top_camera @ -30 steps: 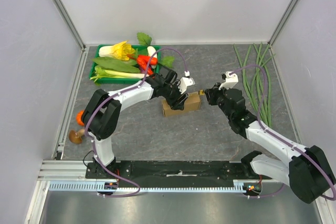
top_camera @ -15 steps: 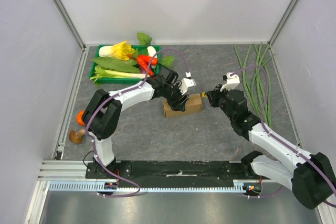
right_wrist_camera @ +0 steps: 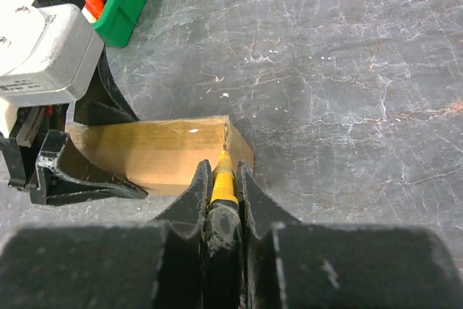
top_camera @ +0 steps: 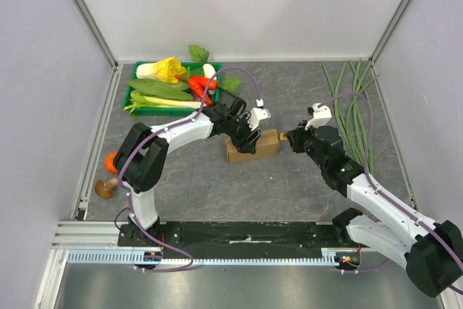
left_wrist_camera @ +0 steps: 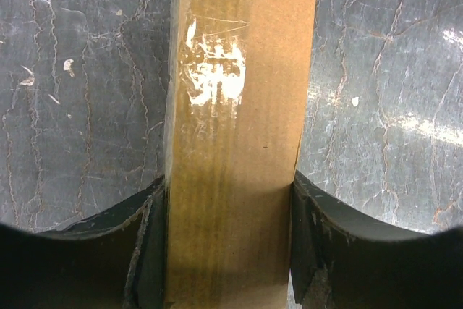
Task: Unpack the express box
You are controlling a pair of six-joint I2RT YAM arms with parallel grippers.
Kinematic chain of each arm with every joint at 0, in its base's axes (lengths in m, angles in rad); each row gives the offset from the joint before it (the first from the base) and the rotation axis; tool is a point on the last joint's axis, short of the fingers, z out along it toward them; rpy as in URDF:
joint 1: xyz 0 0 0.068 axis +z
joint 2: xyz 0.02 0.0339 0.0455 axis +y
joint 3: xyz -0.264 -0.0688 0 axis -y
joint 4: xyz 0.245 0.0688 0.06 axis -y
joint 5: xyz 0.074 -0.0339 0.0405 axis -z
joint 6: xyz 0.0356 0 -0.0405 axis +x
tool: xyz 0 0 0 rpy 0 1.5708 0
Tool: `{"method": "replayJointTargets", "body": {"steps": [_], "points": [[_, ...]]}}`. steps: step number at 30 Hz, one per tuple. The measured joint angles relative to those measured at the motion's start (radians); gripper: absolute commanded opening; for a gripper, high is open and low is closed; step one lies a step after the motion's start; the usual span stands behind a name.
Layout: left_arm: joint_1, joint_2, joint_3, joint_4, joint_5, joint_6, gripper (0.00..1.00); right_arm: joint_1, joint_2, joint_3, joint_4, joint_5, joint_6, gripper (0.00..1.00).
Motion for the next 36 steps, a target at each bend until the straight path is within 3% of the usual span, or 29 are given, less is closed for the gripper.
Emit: {"method": "replayJointTargets", "body": {"steps": [18, 25, 36], "points": [[-0.015, -0.015, -0.024, 0.024, -0.014, 0.003, 0.46, 0.005, -0.039, 0.086, -0.152, 0.052, 0.007, 0.00], [-0.041, -0.030, -0.040, 0.032, -0.061, 0.008, 0.44, 0.006, 0.005, 0.144, -0.100, 0.108, -0.012, 0.00], [-0.056, -0.050, -0.072, 0.066, -0.102, 0.013, 0.43, 0.006, 0.089, 0.141, -0.023, 0.073, -0.014, 0.00]]}}
